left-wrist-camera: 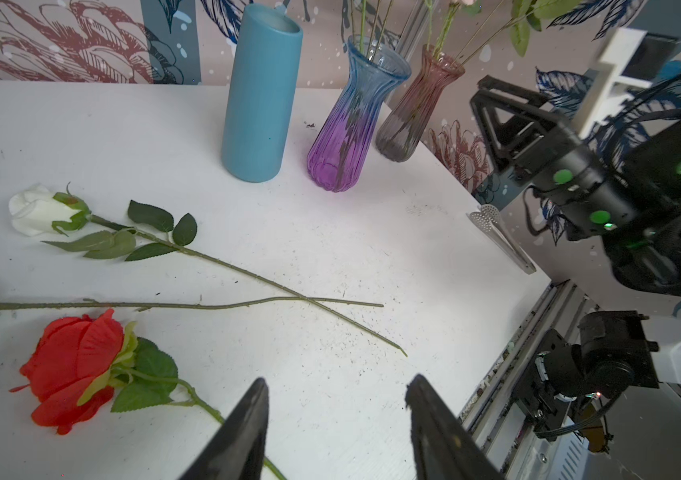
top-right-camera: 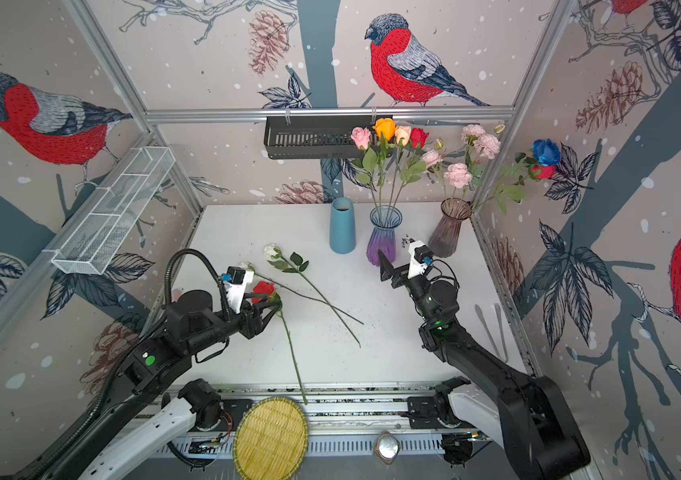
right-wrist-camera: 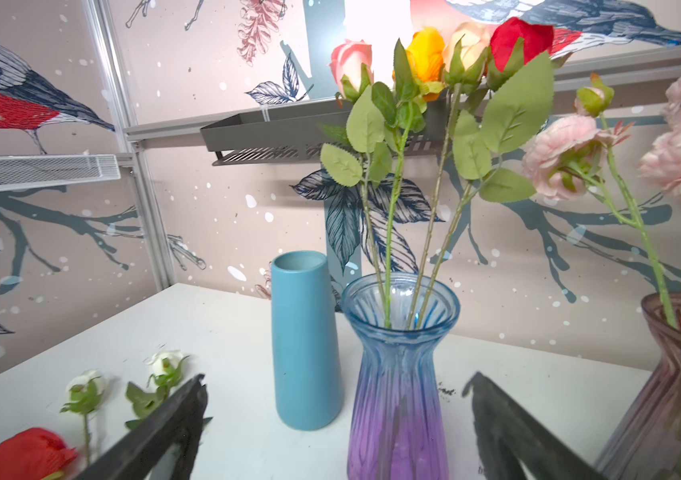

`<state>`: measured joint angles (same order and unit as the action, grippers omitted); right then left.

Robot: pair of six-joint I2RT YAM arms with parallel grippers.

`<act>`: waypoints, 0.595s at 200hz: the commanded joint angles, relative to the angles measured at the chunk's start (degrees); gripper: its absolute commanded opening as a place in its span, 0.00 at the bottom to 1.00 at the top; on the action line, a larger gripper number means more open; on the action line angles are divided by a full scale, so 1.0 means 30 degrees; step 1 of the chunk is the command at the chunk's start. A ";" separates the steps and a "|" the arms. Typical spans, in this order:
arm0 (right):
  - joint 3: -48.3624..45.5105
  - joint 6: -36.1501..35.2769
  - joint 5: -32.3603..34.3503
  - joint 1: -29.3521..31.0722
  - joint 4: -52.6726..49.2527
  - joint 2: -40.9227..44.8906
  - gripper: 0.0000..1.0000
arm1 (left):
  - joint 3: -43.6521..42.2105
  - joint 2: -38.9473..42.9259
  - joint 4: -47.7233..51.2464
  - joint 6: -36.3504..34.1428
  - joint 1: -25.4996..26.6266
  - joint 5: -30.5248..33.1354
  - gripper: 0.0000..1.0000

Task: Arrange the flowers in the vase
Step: 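Withdraw the right gripper from the vase while the left gripper moves toward the white rose, then move the right gripper over the teal cylinder vase and lower it alongside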

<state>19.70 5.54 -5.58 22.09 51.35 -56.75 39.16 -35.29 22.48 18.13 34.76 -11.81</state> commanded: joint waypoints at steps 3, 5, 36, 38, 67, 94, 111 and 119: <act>0.0913 -0.1967 -0.0460 0.1291 -0.5572 0.1728 0.97 | 0.0087 -0.0665 -0.0618 -0.0371 -0.0016 0.0181 0.53; 0.1103 -0.2140 -0.0579 0.1400 -0.5852 0.1766 0.97 | 0.0076 -0.0668 -0.0633 -0.0377 -0.0016 0.0142 0.52; 0.6090 -0.3855 -0.1741 0.2919 -1.1331 -0.0354 0.85 | -0.0072 -0.0365 -0.0760 -0.0375 -0.0016 0.0228 0.52; 0.6513 -0.3829 -0.1720 0.2979 -1.1716 -0.0710 0.85 | -0.0103 -0.0300 -0.0771 -0.0371 -0.0016 0.0271 0.52; 1.3930 -0.0125 -0.0880 0.3272 -1.6951 -0.6312 0.77 | -0.0300 0.0669 -0.0953 -0.0270 -0.0016 0.0479 0.53; 2.2147 0.2710 -0.0194 0.3685 -2.2627 -1.1865 0.69 | -0.0396 0.1236 -0.1129 -0.0246 -0.0016 0.0283 0.53; 2.6028 0.2676 0.0193 0.4158 -2.4684 -1.4742 0.70 | -0.0426 0.1384 -0.1246 -0.0279 -0.0016 -0.0007 0.53; 2.7689 0.2626 0.0525 0.4291 -2.5667 -1.5972 0.70 | -0.0425 0.1471 -0.1257 -0.0313 -0.0016 -0.0100 0.54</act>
<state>92.07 9.56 -6.70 33.74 -9.28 -96.73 37.95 -31.40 21.10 17.65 34.76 -10.81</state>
